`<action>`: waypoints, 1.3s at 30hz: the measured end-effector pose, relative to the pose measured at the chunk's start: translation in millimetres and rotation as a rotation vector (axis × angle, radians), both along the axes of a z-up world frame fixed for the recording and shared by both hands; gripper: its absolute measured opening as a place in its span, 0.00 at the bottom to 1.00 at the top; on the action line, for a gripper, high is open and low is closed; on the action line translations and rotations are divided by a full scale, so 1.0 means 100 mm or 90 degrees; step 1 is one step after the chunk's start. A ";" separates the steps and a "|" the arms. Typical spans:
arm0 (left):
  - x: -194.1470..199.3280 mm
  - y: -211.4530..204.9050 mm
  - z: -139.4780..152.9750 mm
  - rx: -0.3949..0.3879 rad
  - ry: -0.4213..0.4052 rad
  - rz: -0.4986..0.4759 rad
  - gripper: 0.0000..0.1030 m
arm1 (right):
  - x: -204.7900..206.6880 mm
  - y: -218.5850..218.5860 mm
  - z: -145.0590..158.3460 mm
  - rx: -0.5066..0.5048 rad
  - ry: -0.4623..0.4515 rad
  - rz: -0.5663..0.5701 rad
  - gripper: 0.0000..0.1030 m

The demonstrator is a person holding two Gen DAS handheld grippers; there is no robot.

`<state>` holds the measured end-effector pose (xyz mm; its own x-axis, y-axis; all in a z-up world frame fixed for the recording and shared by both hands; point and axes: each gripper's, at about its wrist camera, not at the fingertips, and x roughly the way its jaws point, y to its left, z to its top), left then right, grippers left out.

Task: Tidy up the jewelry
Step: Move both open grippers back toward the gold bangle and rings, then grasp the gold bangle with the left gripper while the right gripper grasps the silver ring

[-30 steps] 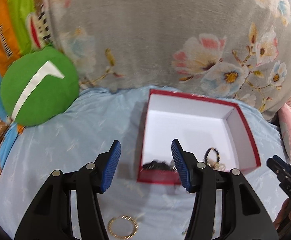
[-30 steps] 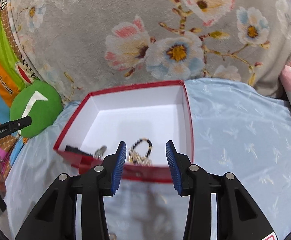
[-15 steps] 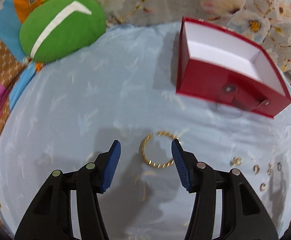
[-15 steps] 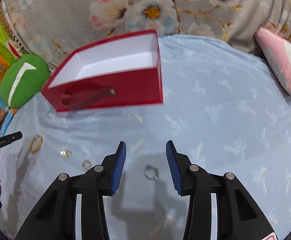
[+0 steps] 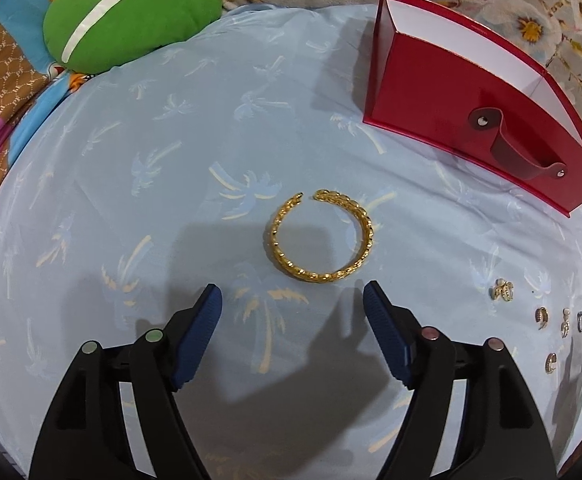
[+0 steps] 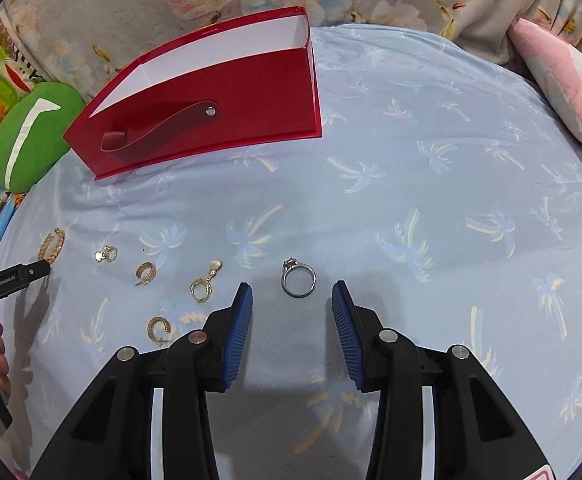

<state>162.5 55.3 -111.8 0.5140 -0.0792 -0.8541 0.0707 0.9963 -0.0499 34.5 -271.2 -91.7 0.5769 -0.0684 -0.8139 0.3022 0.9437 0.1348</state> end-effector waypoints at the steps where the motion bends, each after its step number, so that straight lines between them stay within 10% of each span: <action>1: 0.01 -0.02 0.00 0.006 -0.008 0.001 0.69 | 0.00 0.00 -0.01 0.001 0.000 -0.001 0.39; 16: 0.21 -0.21 -0.04 0.029 -0.043 0.000 0.72 | 0.08 0.04 -0.09 -0.007 0.002 0.003 0.45; 19: 0.21 -0.24 -0.02 0.029 -0.049 -0.007 0.58 | 0.11 0.05 -0.10 -0.014 0.001 0.006 0.45; 29: 0.17 -0.21 0.04 -0.039 -0.024 -0.022 0.53 | 0.13 -0.01 -0.12 -0.022 0.005 0.002 0.00; 39: -0.02 -0.26 0.20 -0.035 -0.047 -0.041 0.53 | 0.10 -0.01 -0.09 -0.010 -0.004 0.004 0.00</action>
<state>160.5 29.7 -91.9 0.5670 -0.1605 -0.8079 0.1402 0.9853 -0.0974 44.1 -272.1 -100.2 0.5819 -0.0771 -0.8096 0.2957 0.9474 0.1223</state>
